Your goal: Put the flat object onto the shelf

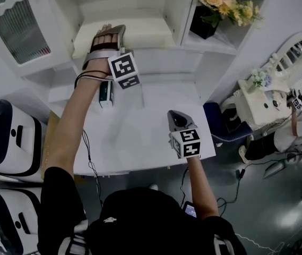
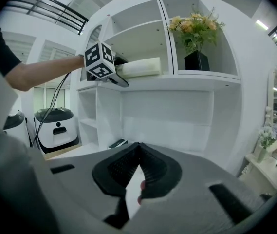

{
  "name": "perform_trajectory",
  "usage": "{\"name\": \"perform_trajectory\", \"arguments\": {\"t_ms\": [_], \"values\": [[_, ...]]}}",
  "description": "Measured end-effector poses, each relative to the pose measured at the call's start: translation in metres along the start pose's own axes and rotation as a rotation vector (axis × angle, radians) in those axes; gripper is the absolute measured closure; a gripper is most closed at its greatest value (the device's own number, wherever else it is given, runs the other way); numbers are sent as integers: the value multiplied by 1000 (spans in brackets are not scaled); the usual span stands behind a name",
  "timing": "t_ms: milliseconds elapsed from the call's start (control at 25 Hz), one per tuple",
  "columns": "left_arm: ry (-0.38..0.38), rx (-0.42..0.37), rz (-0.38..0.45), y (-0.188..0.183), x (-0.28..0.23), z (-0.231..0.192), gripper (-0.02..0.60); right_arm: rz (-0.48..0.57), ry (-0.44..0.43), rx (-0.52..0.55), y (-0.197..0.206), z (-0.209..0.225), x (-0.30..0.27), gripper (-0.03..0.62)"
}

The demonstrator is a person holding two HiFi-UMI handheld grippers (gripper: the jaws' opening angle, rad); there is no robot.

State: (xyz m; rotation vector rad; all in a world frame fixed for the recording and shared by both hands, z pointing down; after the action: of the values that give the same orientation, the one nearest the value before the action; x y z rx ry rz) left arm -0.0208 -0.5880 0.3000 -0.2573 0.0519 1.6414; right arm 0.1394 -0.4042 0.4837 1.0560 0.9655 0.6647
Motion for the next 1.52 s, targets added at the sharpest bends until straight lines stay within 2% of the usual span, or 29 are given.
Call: {"name": "perform_trajectory", "arguments": {"t_ms": [280, 440, 680, 840, 1040, 1520], "values": [[-14, 29, 47, -5, 22, -3, 132, 7, -4, 6, -1, -10, 6, 594], [-31, 9, 63, -4, 33, -3, 133, 14, -2, 10, -1, -17, 12, 594], [-15, 27, 77, 2, 52, -1, 133, 21, 5, 21, -5, -28, 20, 594], [-36, 32, 96, 6, 66, -2, 134, 27, 5, 35, -6, -37, 24, 594], [-21, 66, 112, 16, 83, 4, 135, 29, 6, 47, -8, -48, 27, 594], [3, 205, 208, 24, 130, 6, 144, 36, 10, 62, -10, -76, 37, 594]]}}
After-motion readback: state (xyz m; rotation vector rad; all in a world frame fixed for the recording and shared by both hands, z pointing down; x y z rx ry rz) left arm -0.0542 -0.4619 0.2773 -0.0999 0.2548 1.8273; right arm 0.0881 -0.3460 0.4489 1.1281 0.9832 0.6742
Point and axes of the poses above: the fingertips, and each gripper's own axes: x backward along the fingers, z to its right, y out of its underside, the point moved 1 cm from there along x, backward along the fingers, and after that the axes turned 13 degrees about -x, right-handed, at the moved point
